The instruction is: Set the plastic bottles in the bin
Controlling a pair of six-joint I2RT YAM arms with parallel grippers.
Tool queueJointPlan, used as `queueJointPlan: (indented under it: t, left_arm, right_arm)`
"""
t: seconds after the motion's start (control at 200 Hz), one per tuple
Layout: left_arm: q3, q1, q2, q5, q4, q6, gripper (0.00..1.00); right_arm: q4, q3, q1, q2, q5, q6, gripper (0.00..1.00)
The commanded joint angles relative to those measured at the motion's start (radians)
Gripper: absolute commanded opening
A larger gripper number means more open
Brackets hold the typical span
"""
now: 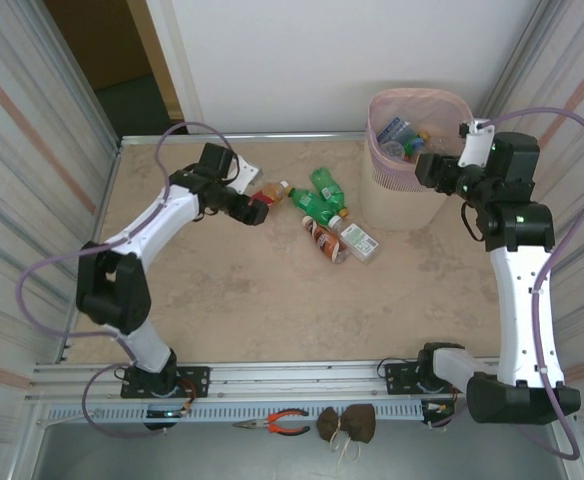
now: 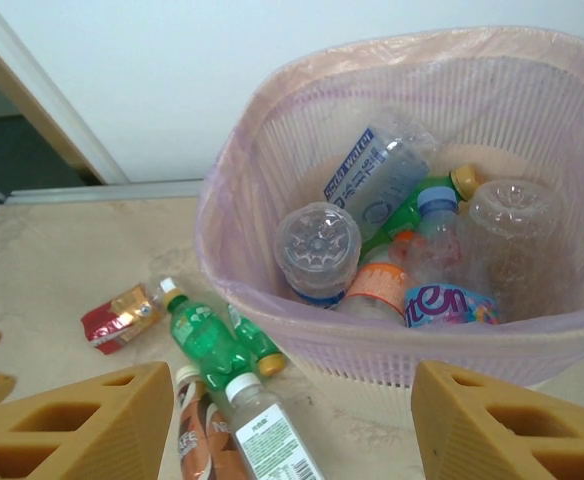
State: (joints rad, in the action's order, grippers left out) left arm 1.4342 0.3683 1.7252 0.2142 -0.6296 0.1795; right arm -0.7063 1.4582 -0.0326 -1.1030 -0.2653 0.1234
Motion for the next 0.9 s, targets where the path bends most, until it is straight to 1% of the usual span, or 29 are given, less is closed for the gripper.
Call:
queueJointPlan:
  t: [0.0, 0.185, 0.366, 0.556, 0.656, 0.756, 0.892]
  left_arm:
    - [0.103, -0.002, 0.100, -0.062, -0.062, 0.094, 0.88]
    - [0.261, -0.003, 0.266, -0.135, -0.096, 0.146, 0.91]
    - [0.438, -0.002, 0.447, -0.117, -0.171, 0.186, 0.91]
    - [0.543, -0.001, 0.550, -0.092, -0.190, 0.195, 0.92]
    - [0.567, -0.002, 0.591, -0.083, -0.192, 0.199, 0.90]
    - [0.580, -0.001, 0.618, -0.078, -0.190, 0.200, 0.85]
    - [0.572, -0.002, 0.630, -0.074, -0.187, 0.200, 0.75]
  right_arm:
    - [-0.034, -0.010, 0.008, 0.028, -0.007, 0.005, 0.63]
    - [-0.055, -0.011, 0.014, 0.052, 0.015, 0.000, 0.63]
    - [-0.058, -0.006, 0.018, 0.051, 0.021, -0.004, 0.61]
    - [-0.049, -0.011, 0.023, 0.043, 0.019, -0.002, 0.61]
    - [-0.044, -0.021, 0.025, 0.037, 0.018, 0.003, 0.61]
    - [-0.044, -0.022, 0.029, 0.034, 0.019, 0.004, 0.61]
    - [-0.042, -0.025, 0.032, 0.039, 0.021, 0.008, 0.61]
